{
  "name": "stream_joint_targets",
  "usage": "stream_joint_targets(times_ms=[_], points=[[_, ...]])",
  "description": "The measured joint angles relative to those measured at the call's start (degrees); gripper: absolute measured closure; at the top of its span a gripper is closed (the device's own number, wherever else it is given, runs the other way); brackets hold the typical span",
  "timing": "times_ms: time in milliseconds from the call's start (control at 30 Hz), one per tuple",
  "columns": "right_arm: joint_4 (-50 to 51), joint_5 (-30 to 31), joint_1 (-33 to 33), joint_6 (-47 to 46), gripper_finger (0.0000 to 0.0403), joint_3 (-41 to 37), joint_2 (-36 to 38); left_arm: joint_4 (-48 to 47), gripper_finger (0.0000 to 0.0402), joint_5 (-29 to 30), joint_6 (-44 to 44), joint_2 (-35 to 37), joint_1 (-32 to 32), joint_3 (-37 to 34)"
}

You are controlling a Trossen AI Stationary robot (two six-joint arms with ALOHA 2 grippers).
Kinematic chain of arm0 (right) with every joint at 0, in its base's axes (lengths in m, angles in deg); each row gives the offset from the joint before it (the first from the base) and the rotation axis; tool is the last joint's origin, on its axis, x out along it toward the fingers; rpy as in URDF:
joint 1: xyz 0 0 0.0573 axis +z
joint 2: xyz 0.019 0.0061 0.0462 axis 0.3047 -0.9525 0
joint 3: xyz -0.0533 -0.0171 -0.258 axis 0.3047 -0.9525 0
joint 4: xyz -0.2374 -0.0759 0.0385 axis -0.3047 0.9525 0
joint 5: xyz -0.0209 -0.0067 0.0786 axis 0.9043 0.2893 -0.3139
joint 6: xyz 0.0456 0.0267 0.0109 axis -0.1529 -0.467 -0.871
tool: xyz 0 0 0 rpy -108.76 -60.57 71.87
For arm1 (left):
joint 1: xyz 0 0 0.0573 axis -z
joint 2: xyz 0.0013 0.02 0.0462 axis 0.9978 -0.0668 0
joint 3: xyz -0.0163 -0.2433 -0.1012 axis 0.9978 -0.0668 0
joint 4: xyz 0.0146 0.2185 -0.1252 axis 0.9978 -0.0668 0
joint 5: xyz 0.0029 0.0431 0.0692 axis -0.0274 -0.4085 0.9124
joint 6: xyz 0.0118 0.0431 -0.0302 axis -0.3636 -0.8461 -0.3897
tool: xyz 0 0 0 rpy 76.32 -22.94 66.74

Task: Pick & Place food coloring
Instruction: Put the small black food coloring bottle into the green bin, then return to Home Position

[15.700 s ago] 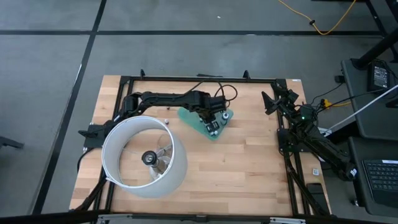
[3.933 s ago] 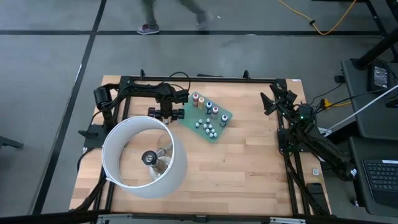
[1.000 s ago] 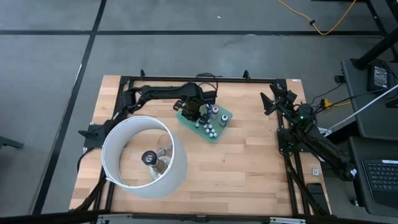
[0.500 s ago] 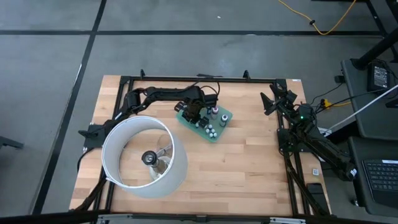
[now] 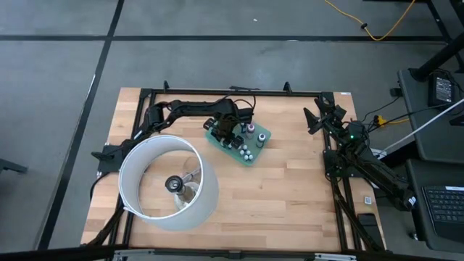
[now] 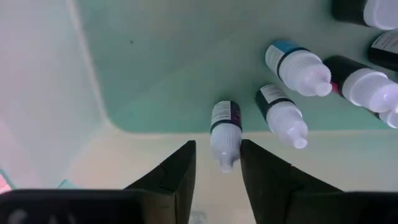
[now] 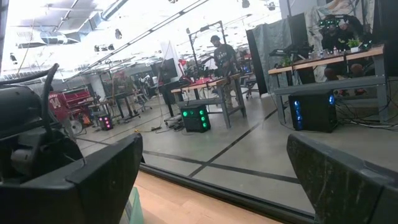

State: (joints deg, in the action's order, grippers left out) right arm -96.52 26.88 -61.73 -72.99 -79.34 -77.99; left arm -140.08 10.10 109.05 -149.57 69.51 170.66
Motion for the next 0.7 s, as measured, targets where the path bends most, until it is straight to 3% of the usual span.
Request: stream_joint_targets(times_ms=[333, 700], points=[[0.00, 0.00, -0.01, 0.00, 0.0004, 0.00, -0.01, 1.20, 0.0220, 0.50, -1.75, 2.62, -1.31, 0.04], [0.00, 0.00, -0.01, 0.01, 0.0004, 0.00, -0.02, 9.16, 0.0101, -1.86, -6.32, 9.17, -2.63, -0.78]])
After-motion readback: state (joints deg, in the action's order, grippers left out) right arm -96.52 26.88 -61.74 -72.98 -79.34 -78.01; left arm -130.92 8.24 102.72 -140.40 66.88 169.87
